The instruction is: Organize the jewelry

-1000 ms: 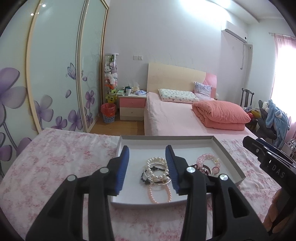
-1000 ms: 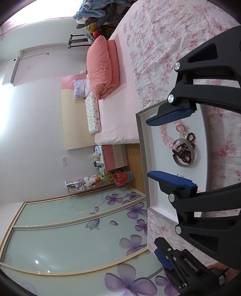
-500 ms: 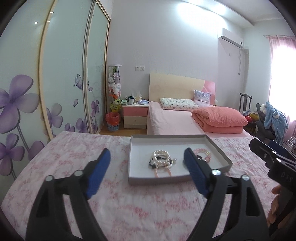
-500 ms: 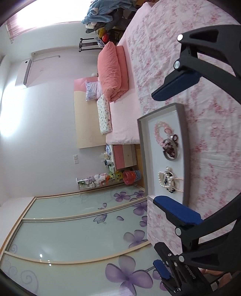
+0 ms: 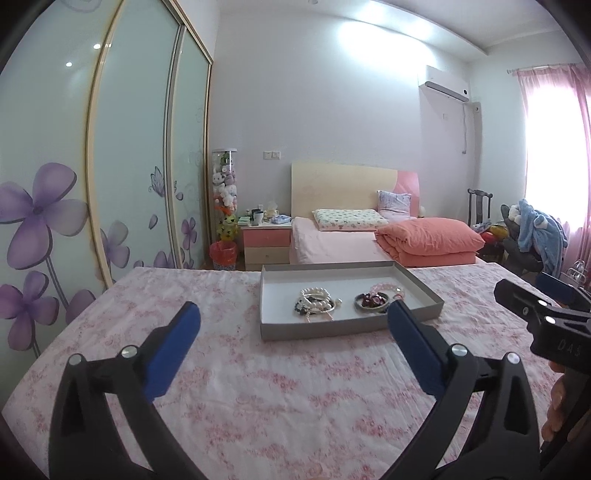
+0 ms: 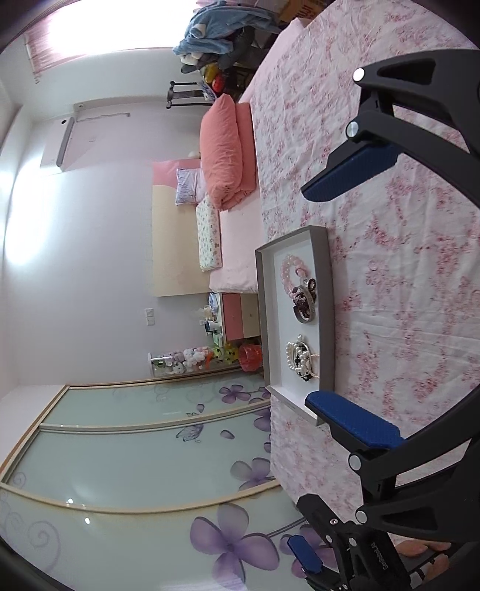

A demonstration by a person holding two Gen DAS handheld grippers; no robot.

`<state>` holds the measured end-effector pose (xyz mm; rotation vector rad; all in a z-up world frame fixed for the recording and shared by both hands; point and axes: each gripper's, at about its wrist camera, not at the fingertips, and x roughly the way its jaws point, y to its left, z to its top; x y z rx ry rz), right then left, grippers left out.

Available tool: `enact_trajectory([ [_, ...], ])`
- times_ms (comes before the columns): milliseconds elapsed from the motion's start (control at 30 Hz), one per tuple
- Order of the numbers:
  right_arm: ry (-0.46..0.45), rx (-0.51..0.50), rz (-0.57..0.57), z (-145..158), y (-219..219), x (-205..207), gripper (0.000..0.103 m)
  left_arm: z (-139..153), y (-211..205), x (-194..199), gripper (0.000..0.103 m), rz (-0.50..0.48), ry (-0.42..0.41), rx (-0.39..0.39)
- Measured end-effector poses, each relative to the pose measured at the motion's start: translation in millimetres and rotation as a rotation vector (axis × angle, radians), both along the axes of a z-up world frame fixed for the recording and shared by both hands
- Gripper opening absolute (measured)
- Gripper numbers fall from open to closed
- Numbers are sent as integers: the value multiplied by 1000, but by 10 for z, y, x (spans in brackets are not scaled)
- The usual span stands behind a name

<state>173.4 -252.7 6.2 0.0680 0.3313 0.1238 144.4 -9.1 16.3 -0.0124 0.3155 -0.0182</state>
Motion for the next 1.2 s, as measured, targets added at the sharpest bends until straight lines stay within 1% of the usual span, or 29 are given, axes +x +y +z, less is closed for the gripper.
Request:
enact_trajectory([
  [200,-5,-26,-7,-42,41,-144,101,-33,51,-120,99,20,-24,-20],
  [400,0,-19,-15,-125,52,-238,101,-70,32,-242,99,37,-51,16],
  [633,-15,-15,-7,-164,73,-365,101,-136,18,-384,99,31,-52,23],
  [967,-24,29,-25,-235,-38,-455,101,-142,78,-537,99,37,-88,8],
  [1200,-40,32,-31,-249,-46,-493,101,-164,114,-601,99,40,-100,-6],
])
